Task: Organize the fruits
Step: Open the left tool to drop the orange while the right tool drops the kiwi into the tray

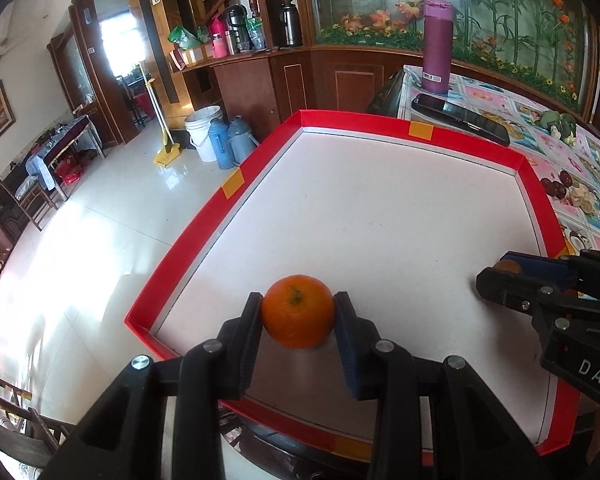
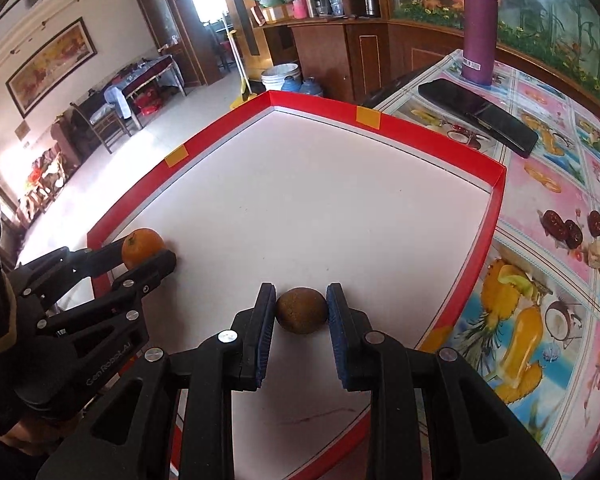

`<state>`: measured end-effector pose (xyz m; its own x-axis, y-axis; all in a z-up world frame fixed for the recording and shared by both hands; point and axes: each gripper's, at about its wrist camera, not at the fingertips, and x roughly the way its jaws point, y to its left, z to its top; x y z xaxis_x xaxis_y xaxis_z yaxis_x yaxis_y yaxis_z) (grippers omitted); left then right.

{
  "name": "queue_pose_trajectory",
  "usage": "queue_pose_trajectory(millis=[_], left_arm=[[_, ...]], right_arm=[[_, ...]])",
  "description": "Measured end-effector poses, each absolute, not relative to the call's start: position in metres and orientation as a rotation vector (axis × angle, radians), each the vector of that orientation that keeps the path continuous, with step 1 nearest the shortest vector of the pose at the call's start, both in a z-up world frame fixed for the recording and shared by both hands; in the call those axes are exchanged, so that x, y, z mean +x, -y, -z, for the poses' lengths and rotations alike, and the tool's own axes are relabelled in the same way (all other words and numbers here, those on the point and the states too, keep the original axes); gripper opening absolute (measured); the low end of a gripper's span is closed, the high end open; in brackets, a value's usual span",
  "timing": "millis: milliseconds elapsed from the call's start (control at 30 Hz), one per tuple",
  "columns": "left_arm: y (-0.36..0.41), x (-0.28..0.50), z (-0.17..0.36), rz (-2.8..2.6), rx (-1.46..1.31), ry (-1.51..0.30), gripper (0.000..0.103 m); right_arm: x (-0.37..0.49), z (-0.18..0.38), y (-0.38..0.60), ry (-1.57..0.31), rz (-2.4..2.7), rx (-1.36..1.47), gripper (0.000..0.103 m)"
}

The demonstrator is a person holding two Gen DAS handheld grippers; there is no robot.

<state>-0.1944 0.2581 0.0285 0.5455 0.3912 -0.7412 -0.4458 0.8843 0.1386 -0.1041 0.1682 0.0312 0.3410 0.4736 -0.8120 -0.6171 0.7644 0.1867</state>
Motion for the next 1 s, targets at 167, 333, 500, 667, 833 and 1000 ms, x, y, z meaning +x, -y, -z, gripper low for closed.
queue_pose_trajectory(millis=[167, 333, 500, 667, 833, 1000], left_arm=[[-0.255, -0.193, -0.028, -0.532, -0.026, -0.857, 0.051], [-0.253, -0.194, -0.031, -0.529, -0.027, -0.856, 0.065], [-0.247, -0.194, -0.042, -0.538, -0.009, -0.831, 0.076], [-0.238, -0.196, -0.056, -0.549, 0.001, -0.789, 0.085], [-0.223, -0.194, -0.066, -0.528, 0.001, -0.753, 0.088], [-0.196, -0.184, -0.073, -0.482, 0.021, -0.736, 0.088]], right_arm=[[-0.108, -0.032, -0.165, -0.986, -0.741, -0.139, 0.028], [-0.11, -0.038, -0.157, -0.962, -0.757, -0.113, 0.035], [-0.109, -0.052, -0.128, -0.896, -0.754, -0.028, 0.035], [-0.106, -0.059, -0.085, -0.862, -0.704, 0.042, 0.035], [-0.105, -0.059, -0.032, -0.859, -0.617, 0.087, 0.035], [-0.109, -0.06, 0.019, -0.846, -0.514, 0.125, 0.035]])
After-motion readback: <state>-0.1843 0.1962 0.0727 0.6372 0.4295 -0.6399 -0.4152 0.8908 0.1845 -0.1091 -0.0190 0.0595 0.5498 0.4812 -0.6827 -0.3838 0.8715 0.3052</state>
